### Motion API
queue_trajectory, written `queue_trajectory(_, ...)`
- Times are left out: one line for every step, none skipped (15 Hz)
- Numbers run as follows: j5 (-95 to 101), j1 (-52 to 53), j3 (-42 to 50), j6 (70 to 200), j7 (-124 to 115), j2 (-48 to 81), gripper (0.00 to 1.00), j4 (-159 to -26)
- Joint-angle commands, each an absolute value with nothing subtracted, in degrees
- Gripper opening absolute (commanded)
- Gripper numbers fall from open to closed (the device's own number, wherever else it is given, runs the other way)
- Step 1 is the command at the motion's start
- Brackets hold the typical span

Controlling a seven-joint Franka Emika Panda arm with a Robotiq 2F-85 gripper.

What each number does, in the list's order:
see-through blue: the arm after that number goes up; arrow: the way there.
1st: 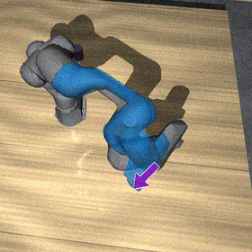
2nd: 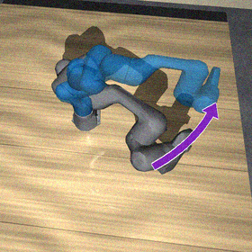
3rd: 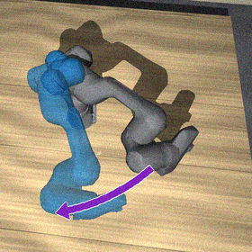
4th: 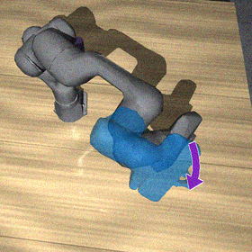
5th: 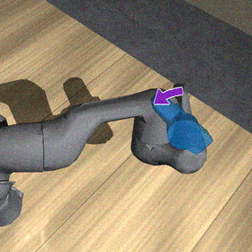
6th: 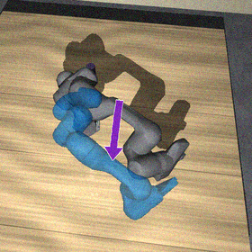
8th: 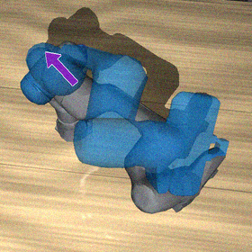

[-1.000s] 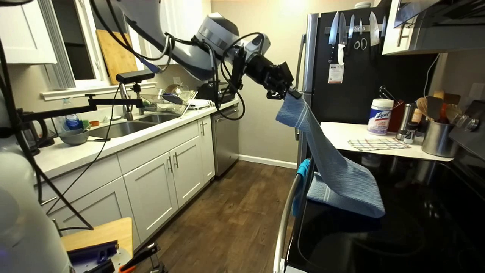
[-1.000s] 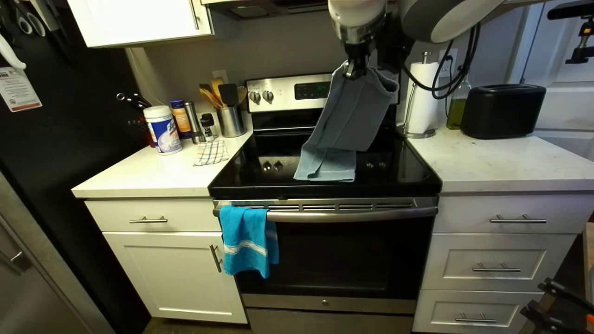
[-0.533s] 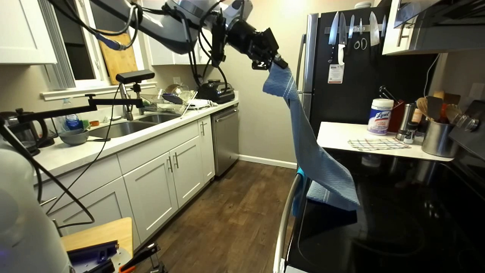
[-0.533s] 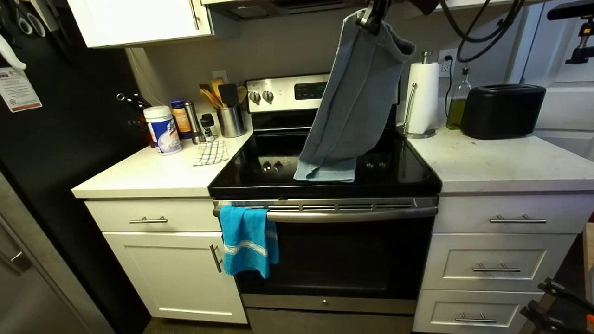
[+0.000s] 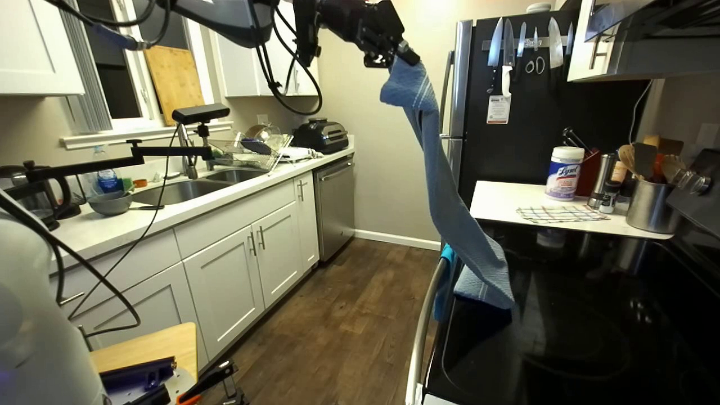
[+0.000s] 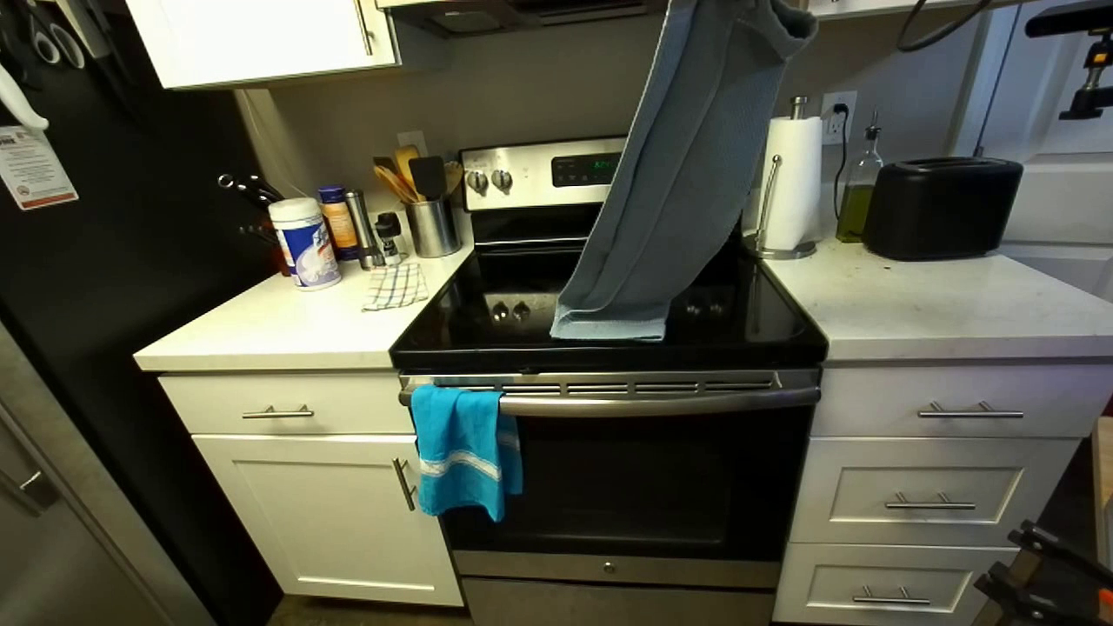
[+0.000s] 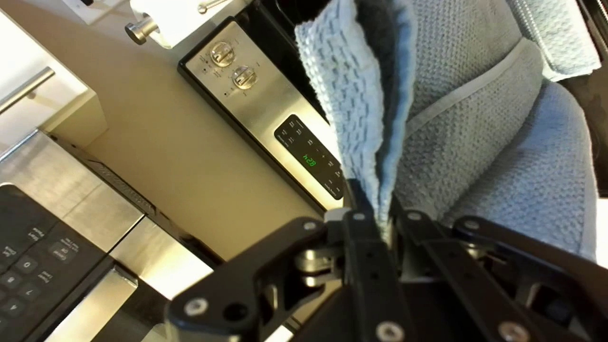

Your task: Remove the light blue towel from the stove and hang it on the oven handle

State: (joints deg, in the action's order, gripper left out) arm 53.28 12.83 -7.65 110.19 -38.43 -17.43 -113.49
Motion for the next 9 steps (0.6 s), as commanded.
queue_trajectory(50.5, 11.2, -9.0, 110.9, -35.5, -22.0, 0.02, -114.9)
queue_trajectory(50.2, 11.3, -9.1, 110.9, -35.4, -22.9, 0.02, -115.0)
queue_trajectory(49.7, 11.4, -9.4, 111.0, -35.2, -24.0, 0.02, -115.2)
queue_trajectory(49.3, 11.4, -9.6, 110.9, -34.8, -24.8, 0.02, -115.2)
queue_trajectory(49.0, 11.5, -9.9, 111.0, -34.5, -25.7, 0.02, -115.4)
queue_trajectory(48.7, 11.5, -10.2, 111.1, -34.0, -26.4, 0.02, -115.4)
queue_trajectory(48.3, 11.5, -10.5, 111.1, -33.6, -27.1, 0.02, -115.4)
queue_trajectory(47.8, 11.4, -10.8, 111.1, -33.2, -27.7, 0.02, -115.3)
queue_trajectory(47.4, 11.4, -11.1, 111.2, -33.0, -28.2, 0.02, -115.4)
